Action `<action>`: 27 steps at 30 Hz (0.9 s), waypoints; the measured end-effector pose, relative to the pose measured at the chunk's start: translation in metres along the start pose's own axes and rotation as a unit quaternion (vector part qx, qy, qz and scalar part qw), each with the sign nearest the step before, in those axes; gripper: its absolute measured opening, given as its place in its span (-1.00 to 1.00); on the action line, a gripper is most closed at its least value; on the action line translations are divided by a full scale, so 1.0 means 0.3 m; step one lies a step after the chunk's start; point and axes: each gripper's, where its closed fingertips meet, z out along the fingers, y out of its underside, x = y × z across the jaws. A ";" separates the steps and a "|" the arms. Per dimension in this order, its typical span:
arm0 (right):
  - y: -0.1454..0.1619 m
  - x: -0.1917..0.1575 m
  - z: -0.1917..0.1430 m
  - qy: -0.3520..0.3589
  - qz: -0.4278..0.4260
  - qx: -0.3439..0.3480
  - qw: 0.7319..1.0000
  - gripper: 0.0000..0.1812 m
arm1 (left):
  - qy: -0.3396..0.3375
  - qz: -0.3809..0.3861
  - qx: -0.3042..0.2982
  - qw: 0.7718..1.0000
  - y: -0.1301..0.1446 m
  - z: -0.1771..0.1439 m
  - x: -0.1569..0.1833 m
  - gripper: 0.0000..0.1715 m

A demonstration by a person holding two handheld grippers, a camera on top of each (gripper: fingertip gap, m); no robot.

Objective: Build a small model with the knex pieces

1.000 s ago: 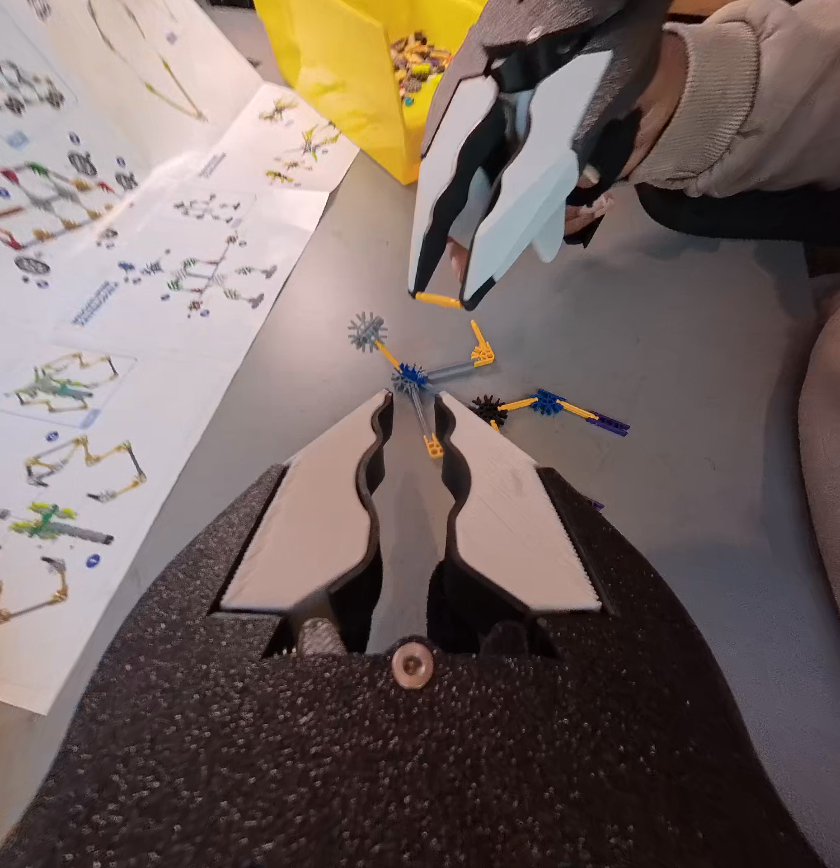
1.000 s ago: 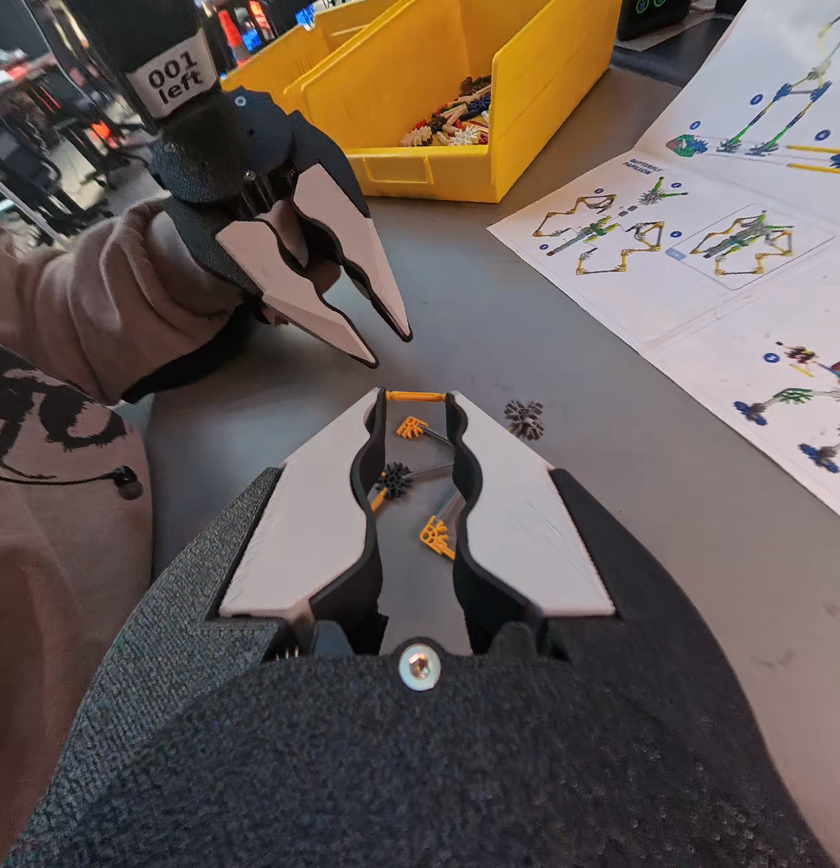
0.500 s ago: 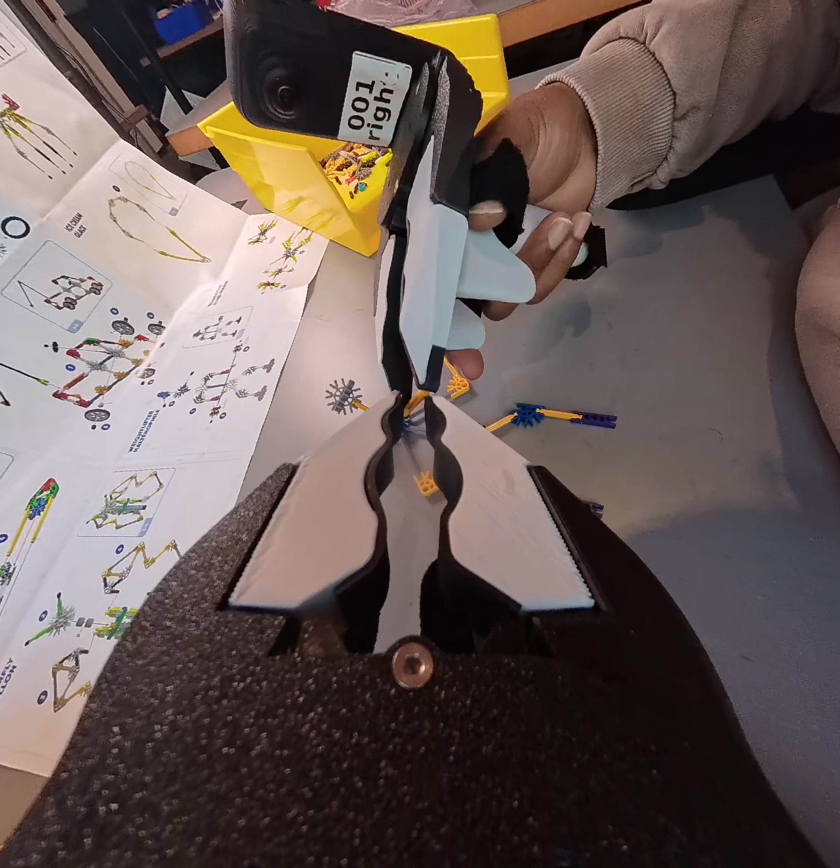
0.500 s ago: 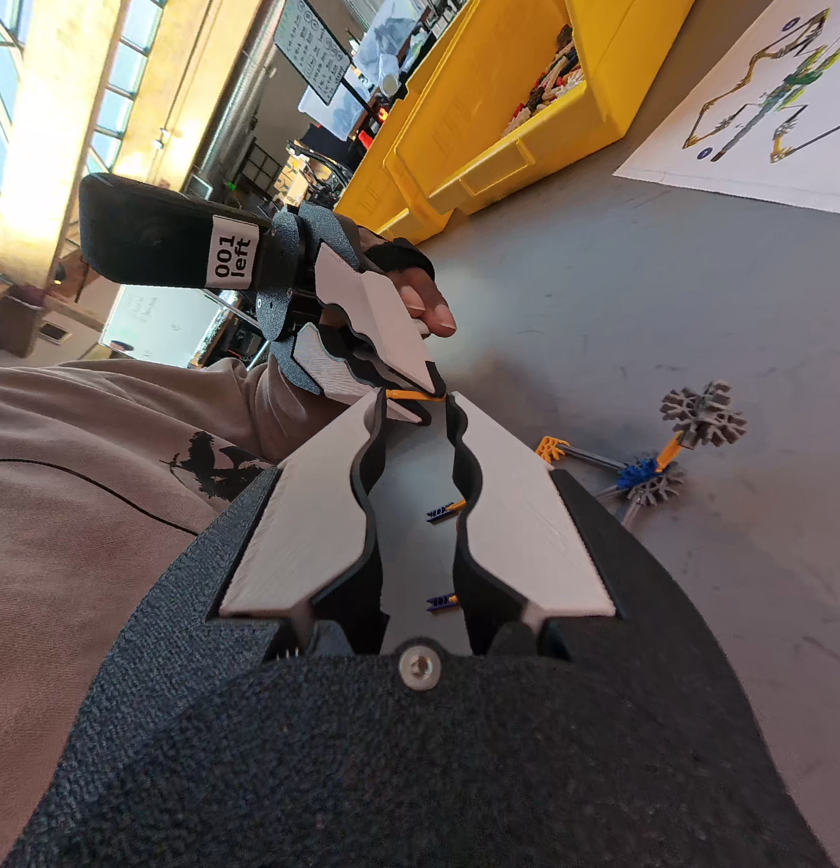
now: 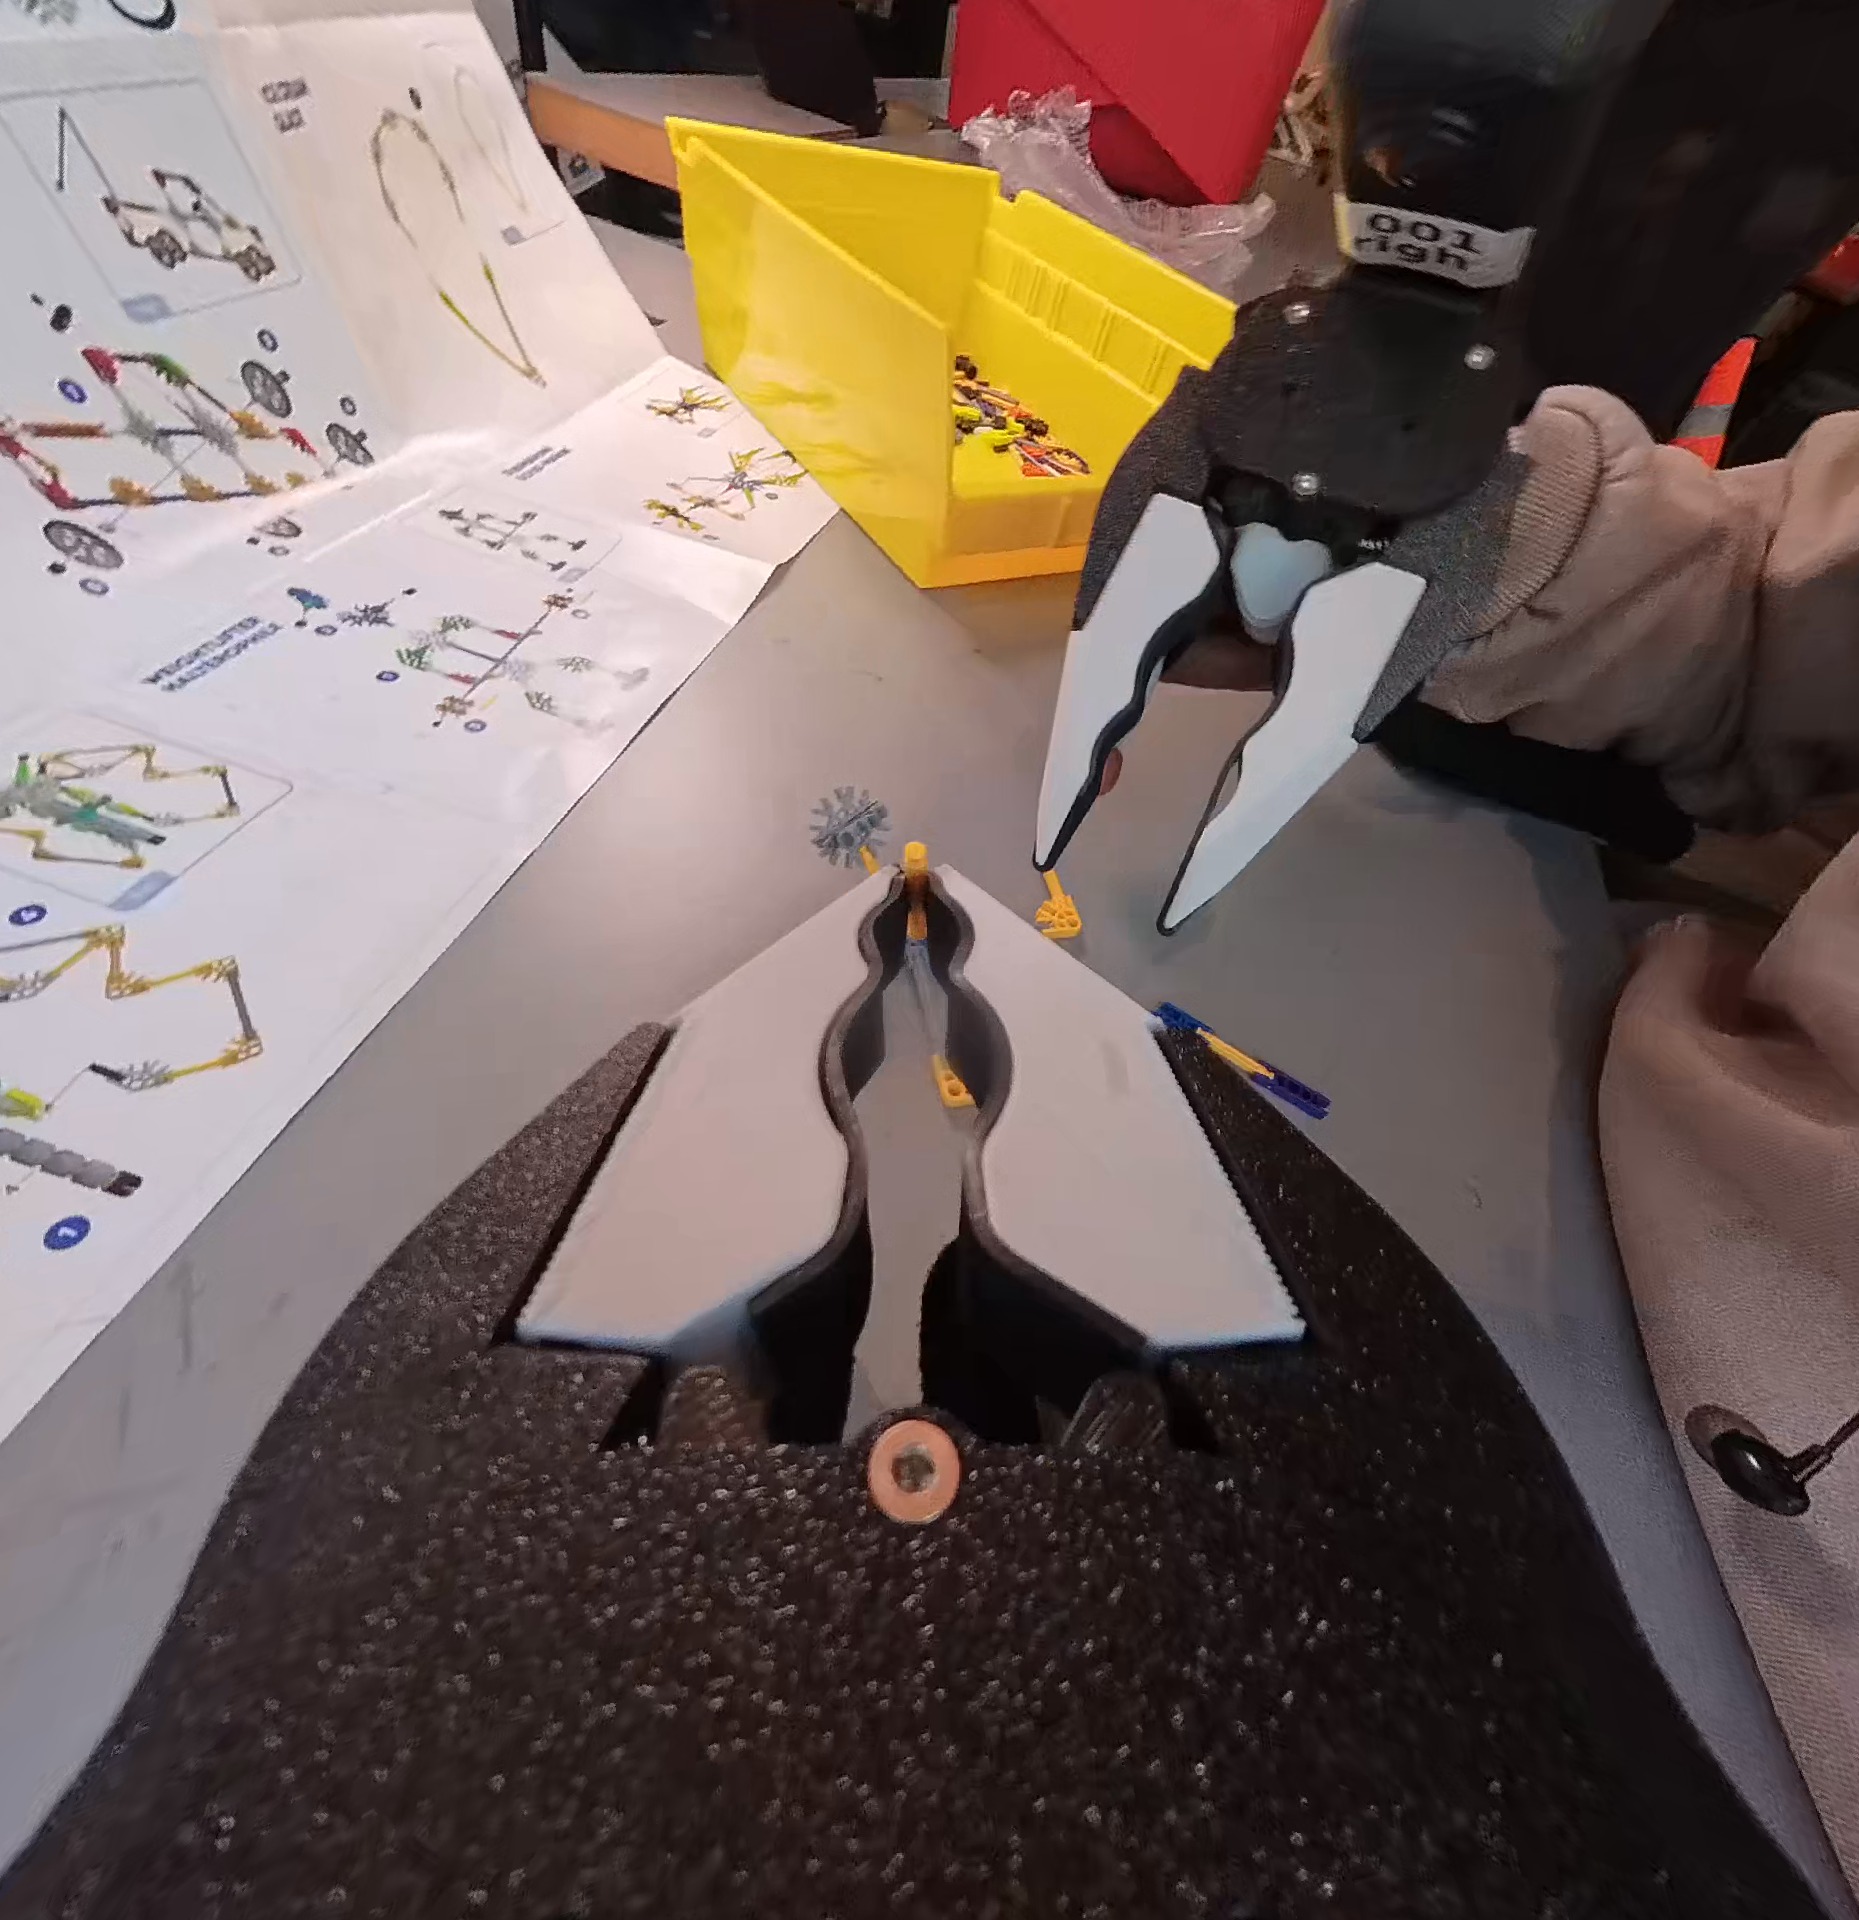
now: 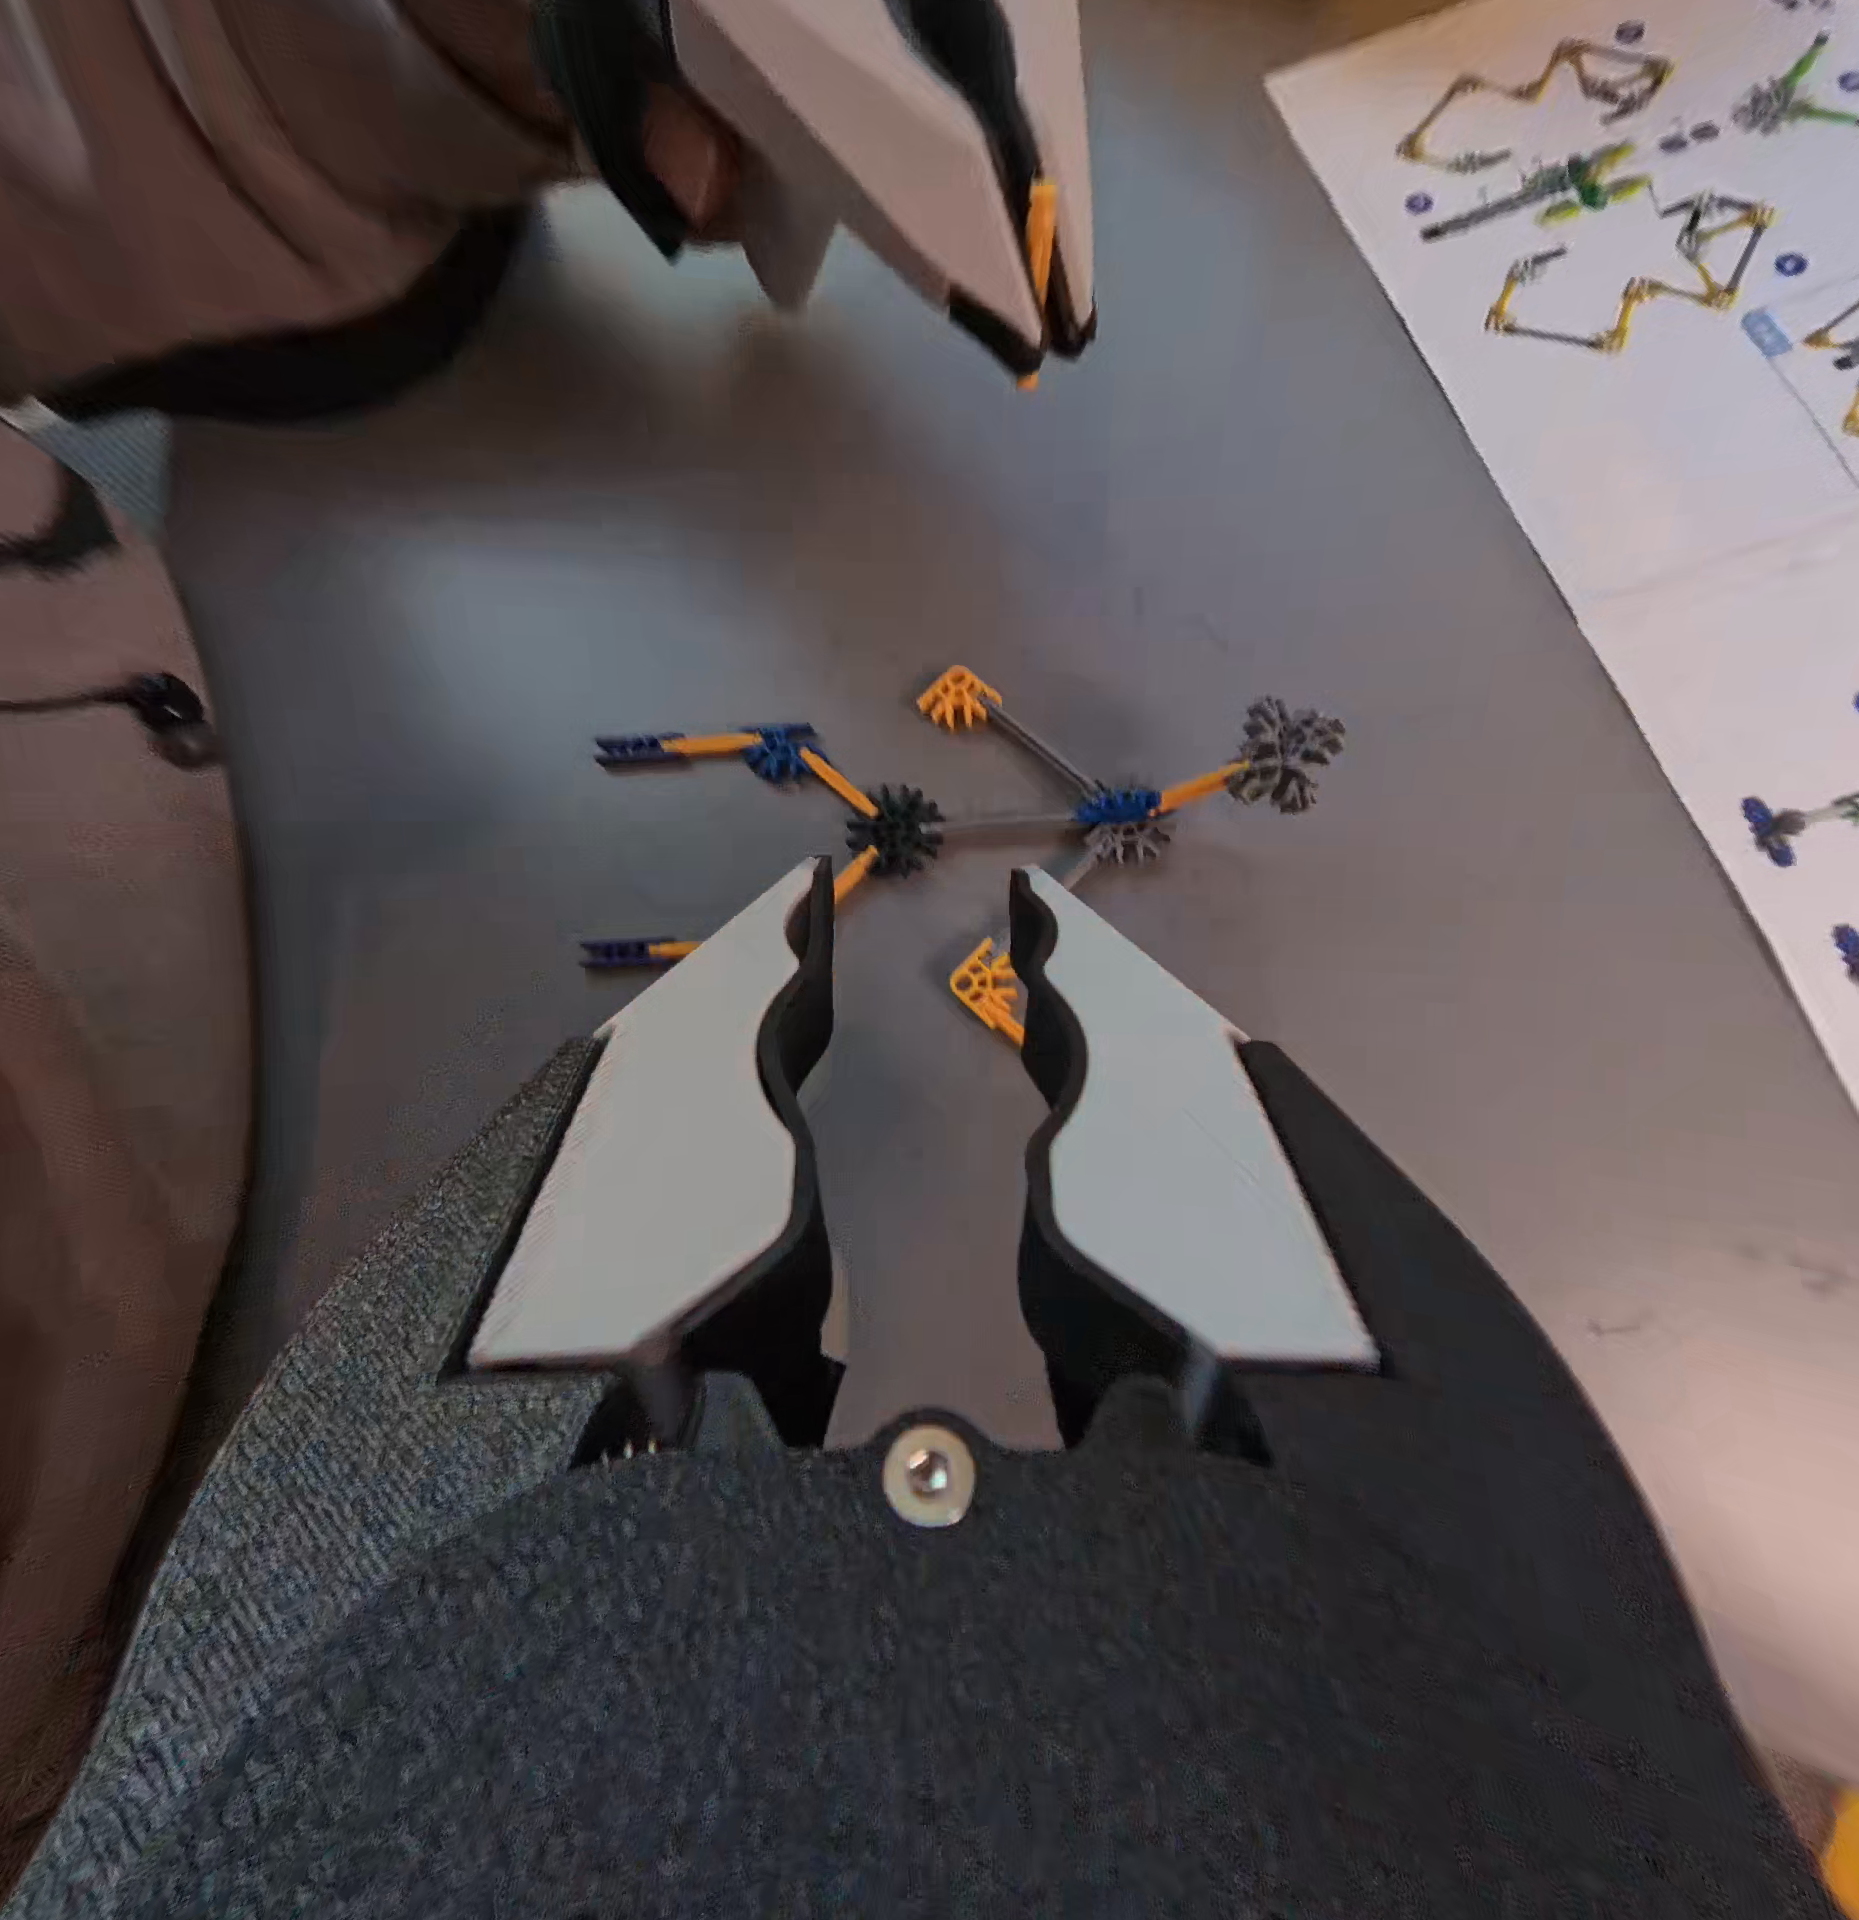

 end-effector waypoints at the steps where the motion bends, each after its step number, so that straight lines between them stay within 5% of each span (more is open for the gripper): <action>1: 0.031 0.013 0.002 0.026 -0.019 -0.031 0.999 -0.64 | -0.006 -0.011 -0.005 1.000 0.010 0.001 -0.015 -0.97; 8: 0.113 0.062 0.023 0.090 -0.078 -0.122 0.985 -0.77 | -0.023 -0.036 -0.059 0.997 0.085 0.019 -0.051 -0.97; 12: 0.114 0.091 0.024 0.043 -0.101 -0.137 0.985 -0.86 | -0.023 -0.044 -0.068 0.996 0.097 0.019 -0.055 -0.97; 19: 0.079 0.310 -0.007 0.074 -0.225 -0.226 0.945 -0.80 | -0.012 -0.056 -0.083 0.995 0.118 0.031 -0.040 -0.97; 24: -0.053 0.225 -0.035 0.039 -0.184 -0.115 0.975 -0.79 | 0.026 -0.091 -0.041 0.995 0.071 0.036 0.000 -0.97; 27: -0.031 0.180 -0.040 0.032 -0.158 -0.089 0.983 -0.79 | 0.054 -0.123 -0.012 0.991 0.040 0.039 0.024 -0.97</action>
